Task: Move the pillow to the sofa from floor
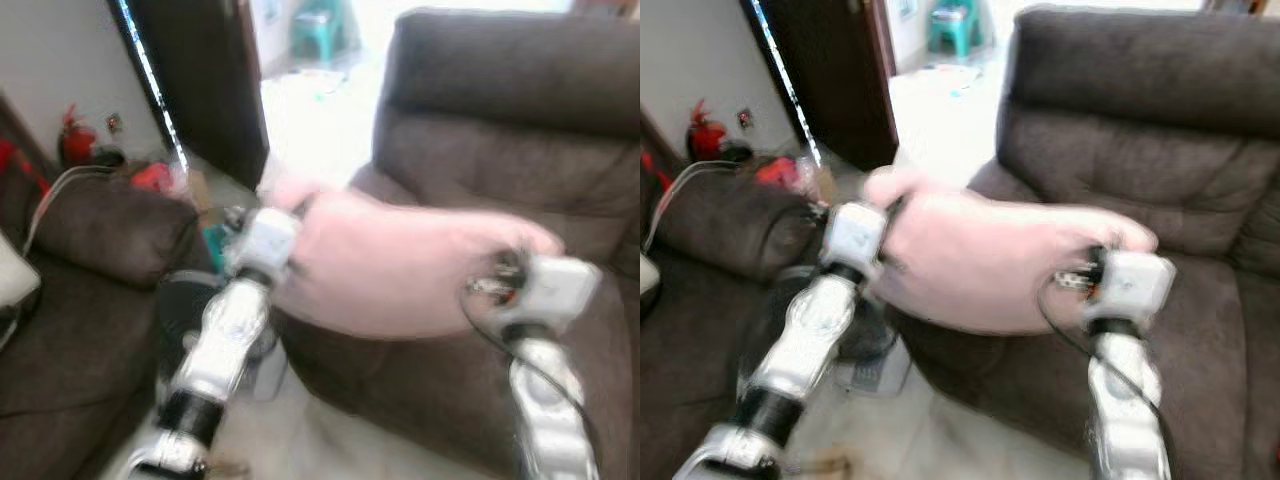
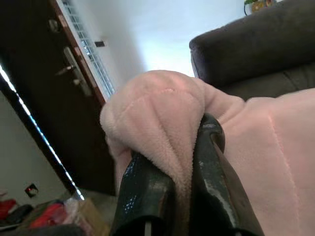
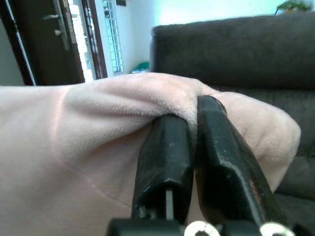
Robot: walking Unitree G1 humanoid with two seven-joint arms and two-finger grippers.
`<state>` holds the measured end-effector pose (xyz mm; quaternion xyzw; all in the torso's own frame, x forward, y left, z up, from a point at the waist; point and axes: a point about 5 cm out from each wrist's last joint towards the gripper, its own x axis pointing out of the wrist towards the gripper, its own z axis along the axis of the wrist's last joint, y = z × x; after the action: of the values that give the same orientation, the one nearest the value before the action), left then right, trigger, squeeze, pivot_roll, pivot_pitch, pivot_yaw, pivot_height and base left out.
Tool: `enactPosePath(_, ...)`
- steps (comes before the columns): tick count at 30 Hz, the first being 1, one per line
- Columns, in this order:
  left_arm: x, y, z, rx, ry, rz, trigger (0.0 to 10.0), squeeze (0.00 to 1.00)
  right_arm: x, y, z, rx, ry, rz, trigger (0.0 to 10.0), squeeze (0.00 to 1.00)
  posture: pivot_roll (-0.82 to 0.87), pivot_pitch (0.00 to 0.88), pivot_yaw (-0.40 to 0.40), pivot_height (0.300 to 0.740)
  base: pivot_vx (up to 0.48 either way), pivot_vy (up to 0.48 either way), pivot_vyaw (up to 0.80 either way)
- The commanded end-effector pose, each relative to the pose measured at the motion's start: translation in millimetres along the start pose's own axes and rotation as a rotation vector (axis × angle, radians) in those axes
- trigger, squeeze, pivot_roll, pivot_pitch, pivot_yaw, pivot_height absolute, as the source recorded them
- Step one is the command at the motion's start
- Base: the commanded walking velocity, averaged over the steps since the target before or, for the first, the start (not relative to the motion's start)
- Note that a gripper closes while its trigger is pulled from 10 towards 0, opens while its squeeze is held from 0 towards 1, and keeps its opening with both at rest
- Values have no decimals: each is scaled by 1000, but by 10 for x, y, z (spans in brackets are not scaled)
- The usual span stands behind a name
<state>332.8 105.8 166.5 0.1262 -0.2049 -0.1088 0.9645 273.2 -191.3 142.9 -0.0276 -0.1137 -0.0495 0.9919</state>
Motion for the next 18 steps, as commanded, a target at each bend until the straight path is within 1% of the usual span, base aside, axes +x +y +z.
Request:
enactPosePath(1,109,-56,207,-11,-92,-13,10000,0,2,-130,47,-8,-17,-50,10000,0,-81,0,106,740,259,0,-663)
enactPosePath(16,106,-54,207,-11,-83,-15,10000,0,23,-107,46,-20,-14,-35,10000,0,-67,0,98,740,258,0,-775)
enactPosePath(18,109,-53,209,-11,-82,-14,10000,0,26,-123,43,-19,-14,-42,10000,0,-64,0,96,740,257,0,-413)
